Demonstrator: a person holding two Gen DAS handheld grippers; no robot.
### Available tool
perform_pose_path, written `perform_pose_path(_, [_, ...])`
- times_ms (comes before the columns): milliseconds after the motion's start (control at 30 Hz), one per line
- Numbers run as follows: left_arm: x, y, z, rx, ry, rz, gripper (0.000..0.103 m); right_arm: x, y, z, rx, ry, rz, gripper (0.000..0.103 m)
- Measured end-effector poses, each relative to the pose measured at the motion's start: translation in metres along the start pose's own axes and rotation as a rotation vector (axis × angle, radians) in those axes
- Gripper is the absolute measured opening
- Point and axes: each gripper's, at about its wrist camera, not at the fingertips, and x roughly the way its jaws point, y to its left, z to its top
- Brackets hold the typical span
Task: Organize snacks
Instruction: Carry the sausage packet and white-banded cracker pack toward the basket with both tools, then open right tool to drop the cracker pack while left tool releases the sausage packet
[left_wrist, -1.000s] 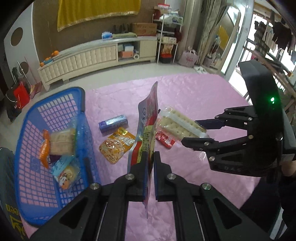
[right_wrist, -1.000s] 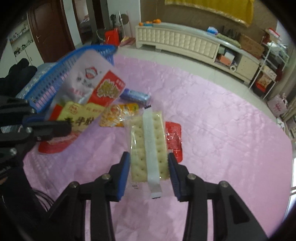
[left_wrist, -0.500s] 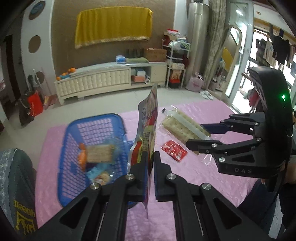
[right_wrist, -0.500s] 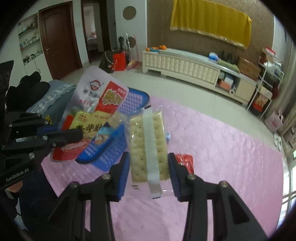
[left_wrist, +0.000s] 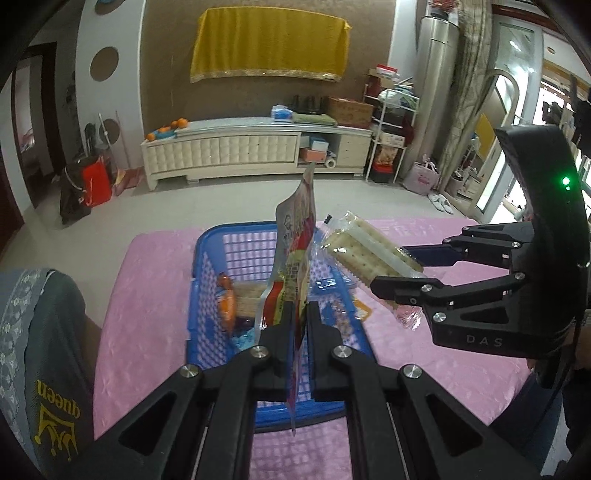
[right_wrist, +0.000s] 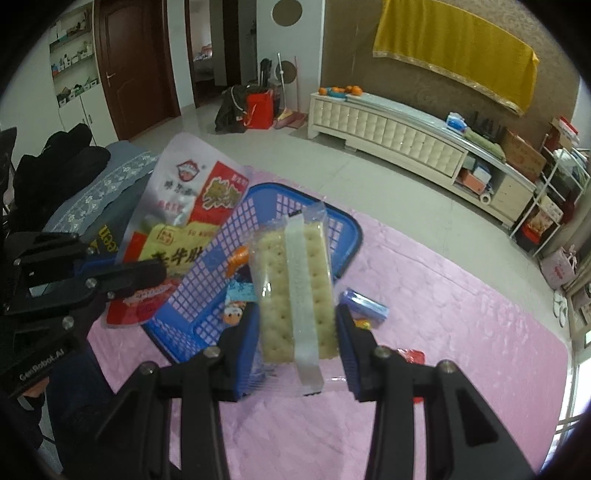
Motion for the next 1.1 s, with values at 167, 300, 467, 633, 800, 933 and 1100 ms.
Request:
perform_pose_path(167, [0.014,0.026,-0.004,-0.04,0.02,0.008,0.005,0.029,0.005,0.009,-0.018,0.043,-0.003,0.045])
perform_pose_path(300, [0.029,0.039,-0.006,-0.07,0.039,-0.006,0.005,0.053,0.005,0.014,-0.03,0.078,0.007,0.045])
perform_pose_path(467, [0.045,0.043,-0.007,-0.073,0.054,-0.018,0.005,0.081,0.005,0.024,-0.07,0.119,0.008,0.045])
perform_pose_path(633, [0.058,0.047,-0.009,-0.088,0.077,-0.018,0.005,0.109,0.003,0.038,-0.11,0.152,-0.021,0.046])
perform_pose_path(800, [0.06,0.051,-0.009,-0.1,0.087,-0.01,0.005,0.123,0.0,0.042,-0.107,0.166,-0.058,0.073])
perform_pose_path(933, [0.056,0.047,-0.01,-0.1,0.09,0.0,0.005,0.106,0.005,0.037,-0.07,0.104,-0.038,0.089])
perform_pose_path(1100, [0.049,0.043,-0.011,-0.104,0.093,0.004,0.005,0.085,0.013,0.023,-0.048,0.099,-0.037,0.092])
